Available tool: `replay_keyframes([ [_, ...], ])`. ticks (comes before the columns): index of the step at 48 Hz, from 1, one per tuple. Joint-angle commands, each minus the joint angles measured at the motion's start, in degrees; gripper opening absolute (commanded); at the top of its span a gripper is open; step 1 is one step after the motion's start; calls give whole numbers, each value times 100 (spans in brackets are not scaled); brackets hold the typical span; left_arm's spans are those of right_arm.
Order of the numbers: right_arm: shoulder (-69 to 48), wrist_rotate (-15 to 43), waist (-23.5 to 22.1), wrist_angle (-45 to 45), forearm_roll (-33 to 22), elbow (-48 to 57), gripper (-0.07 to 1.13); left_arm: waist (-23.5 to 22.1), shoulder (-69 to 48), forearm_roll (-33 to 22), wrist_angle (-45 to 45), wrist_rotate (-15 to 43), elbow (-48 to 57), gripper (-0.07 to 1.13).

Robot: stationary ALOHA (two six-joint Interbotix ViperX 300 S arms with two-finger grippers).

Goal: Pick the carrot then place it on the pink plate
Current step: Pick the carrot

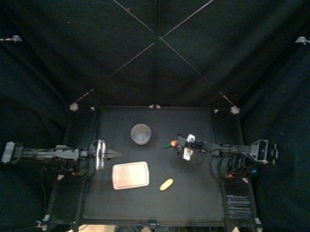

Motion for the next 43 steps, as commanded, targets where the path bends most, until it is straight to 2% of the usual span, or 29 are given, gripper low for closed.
replay_keyframes([
  [1, 167, -9, -114, -105, -79, -255, 105, 18, 0, 18, -18, 9, -97, -3],
  [15, 765, 0, -378, -114, -167, -571, 105, 18, 0, 9, -18, 0, -18, -3],
  [29, 1090, 18, -369, -114, -123, -703, 101, 18, 0, 9, -18, 0, 0, -3],
  [35, 1099, 26, -360, -105, -105, -712, 93, 18, 0, 9, -18, 0, 0, -3],
  [43, 1099, 35, -360, -114, -44, -729, 73, 9, -9, 9, -18, 0, 0, -3],
])
